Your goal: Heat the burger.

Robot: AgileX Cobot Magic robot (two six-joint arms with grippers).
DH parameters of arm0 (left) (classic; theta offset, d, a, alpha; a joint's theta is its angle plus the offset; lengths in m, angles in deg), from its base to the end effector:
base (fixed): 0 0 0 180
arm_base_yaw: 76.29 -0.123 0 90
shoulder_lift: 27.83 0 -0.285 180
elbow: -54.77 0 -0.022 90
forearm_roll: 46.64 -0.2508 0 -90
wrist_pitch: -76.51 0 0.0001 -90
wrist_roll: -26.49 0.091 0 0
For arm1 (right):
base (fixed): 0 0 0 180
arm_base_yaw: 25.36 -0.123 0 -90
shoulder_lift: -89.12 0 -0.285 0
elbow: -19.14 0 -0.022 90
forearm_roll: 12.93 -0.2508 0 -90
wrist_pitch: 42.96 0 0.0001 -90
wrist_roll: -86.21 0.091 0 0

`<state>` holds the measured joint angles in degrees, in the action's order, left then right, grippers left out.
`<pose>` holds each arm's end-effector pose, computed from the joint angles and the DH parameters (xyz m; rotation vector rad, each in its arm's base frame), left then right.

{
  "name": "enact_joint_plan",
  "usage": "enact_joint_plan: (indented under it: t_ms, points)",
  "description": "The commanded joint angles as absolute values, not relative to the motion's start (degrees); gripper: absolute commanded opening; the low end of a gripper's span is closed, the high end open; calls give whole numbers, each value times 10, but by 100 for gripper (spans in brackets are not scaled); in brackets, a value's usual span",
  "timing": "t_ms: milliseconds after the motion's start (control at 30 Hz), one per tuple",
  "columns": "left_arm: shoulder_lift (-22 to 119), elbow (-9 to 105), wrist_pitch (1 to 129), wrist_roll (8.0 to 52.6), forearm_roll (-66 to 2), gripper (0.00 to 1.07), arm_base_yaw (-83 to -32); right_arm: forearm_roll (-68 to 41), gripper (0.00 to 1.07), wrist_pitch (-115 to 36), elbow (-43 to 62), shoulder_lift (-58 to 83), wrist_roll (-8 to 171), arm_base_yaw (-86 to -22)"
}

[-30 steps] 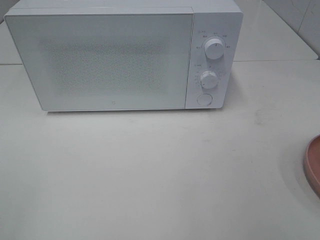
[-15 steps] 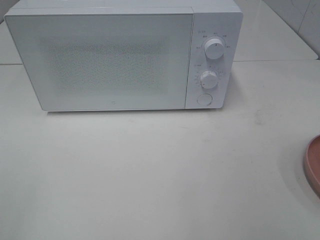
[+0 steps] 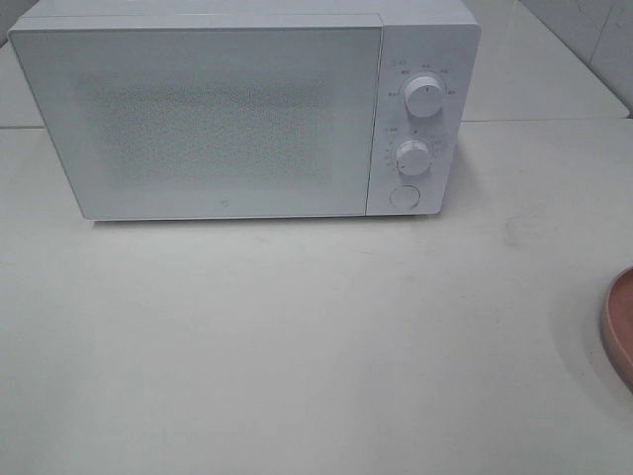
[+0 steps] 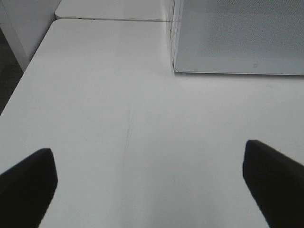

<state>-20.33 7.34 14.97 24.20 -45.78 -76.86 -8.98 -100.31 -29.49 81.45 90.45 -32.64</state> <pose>-0.0085 -0.0013 0.2817 -0.0497 2.0323 -0.0368 -0.0021 -0.0056 0.2821 -0.0518 1.9814 0.0488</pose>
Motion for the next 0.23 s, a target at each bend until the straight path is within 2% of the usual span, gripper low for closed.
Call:
enact_joint_plan:
  t_ms: [33, 233]
  points:
    - [-214, 72, 154, 240, -454, 101, -770, -92, 76, -1002, -295, 832, 897, -322]
    - [-214, 72, 154, 240, -454, 101, -770, -92, 76, -1002, -295, 832, 897, -322]
